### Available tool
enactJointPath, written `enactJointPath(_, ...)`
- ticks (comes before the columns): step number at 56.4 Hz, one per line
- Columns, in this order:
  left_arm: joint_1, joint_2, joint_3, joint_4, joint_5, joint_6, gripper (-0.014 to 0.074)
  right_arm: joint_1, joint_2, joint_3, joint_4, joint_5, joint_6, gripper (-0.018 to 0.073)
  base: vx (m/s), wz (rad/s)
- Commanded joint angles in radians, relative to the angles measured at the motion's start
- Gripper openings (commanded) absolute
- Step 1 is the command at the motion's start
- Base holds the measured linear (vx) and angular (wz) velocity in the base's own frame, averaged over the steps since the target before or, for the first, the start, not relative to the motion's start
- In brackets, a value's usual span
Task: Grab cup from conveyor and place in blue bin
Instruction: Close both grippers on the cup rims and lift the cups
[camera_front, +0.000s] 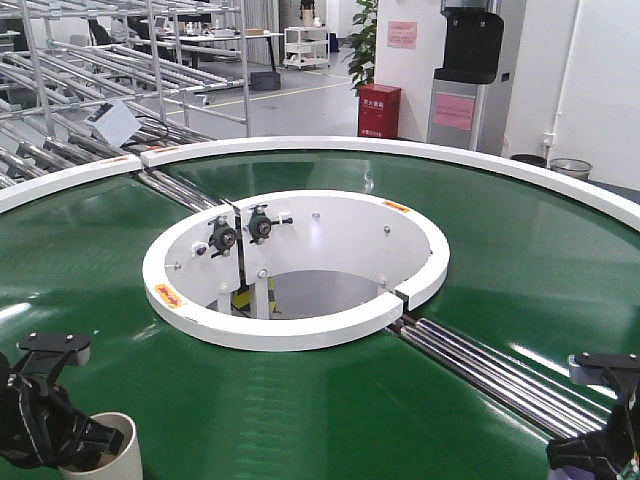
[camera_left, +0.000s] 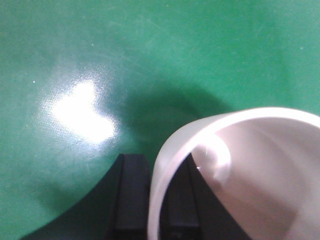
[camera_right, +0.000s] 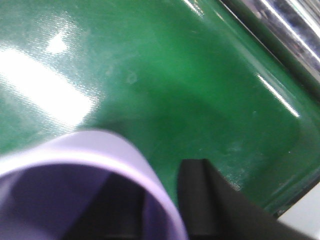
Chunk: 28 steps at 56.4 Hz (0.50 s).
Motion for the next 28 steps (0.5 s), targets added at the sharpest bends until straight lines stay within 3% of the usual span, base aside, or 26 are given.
enactJointPath(1,0.002,-0.044,-0.028,0.016,-0.052,0.001,-0.0008,-0.008,-0.063,-0.03,-0.016,-0.042,-0.013,0.0043,0.0,0.0)
enactJointPath(4,0.002,-0.048,-0.028,0.015,-0.053,0.001,-0.0008,-0.008,-0.078,-0.03,-0.018,-0.051,-0.017,-0.0017,0.0,0.0)
enactJointPath(11,0.002,-0.084,-0.028,0.014,-0.059,0.001,-0.0008,-0.005,-0.13,-0.03,0.014,-0.079,-0.058,-0.0015,0.0,0.0)
enactJointPath(18,0.001,-0.166,-0.028,0.003,-0.069,0.001,-0.0008,0.017,-0.224,-0.03,0.11,-0.152,-0.134,-0.0012,0.0,0.0)
enactJointPath(28,0.001,-0.322,-0.028,-0.099,-0.098,0.008,-0.0008,0.104,-0.367,-0.03,0.146,-0.274,-0.156,-0.0009,0.0,0.0)
